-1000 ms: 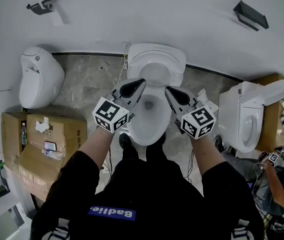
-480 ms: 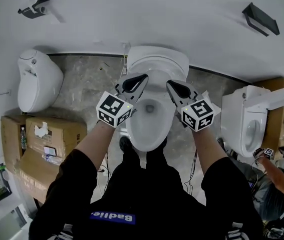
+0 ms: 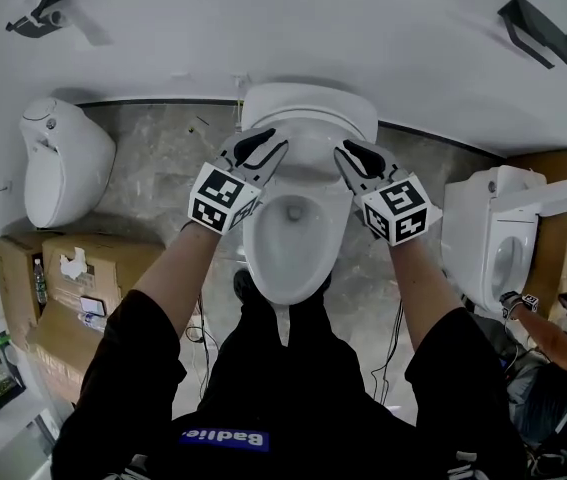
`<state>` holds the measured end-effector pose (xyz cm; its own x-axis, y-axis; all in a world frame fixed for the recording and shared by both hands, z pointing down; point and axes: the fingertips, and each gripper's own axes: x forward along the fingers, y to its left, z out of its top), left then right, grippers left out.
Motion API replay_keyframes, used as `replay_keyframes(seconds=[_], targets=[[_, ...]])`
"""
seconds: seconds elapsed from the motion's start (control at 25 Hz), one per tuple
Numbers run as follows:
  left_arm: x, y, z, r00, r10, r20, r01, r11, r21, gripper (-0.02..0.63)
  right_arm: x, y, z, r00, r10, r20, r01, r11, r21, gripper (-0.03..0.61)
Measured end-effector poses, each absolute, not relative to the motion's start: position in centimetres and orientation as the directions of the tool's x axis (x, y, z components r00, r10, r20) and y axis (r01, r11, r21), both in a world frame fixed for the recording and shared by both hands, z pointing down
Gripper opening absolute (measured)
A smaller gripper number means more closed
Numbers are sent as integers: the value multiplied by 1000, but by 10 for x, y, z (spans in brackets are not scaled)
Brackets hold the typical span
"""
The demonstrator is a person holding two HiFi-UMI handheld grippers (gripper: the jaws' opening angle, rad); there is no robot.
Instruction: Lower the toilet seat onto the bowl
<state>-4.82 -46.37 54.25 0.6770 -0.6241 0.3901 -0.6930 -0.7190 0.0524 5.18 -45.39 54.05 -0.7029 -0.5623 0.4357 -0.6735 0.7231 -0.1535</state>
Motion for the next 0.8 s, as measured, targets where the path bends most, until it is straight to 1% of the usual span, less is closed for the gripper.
replay_keyframes(seconds=[0.12, 0.16, 0.28, 0.44, 0.64, 0.8], targets=[[-53, -474, 555, 653, -622, 432, -694, -720, 11, 105, 58, -462, 554, -684, -557, 471, -677, 725, -126, 137], [-55, -477, 558, 646, -622, 443, -692, -722, -6, 106, 60, -464, 559, -673, -558, 485, -679, 726, -108, 147], [-57, -485, 568, 633, -611, 476, -676, -736, -46, 112, 67, -473, 576, -636, -564, 526, -685, 727, -48, 150], [-61, -496, 584, 611, -598, 518, -668, -741, -68, 137, 75, -484, 595, -590, -577, 565, -687, 726, 24, 153], [-65, -504, 601, 582, -590, 559, -644, -755, -127, 137, 79, -494, 606, -552, -592, 587, -688, 721, 80, 155], [-66, -505, 617, 573, -577, 582, -632, -763, -134, 137, 80, -498, 613, -531, -602, 596, -681, 722, 122, 155]])
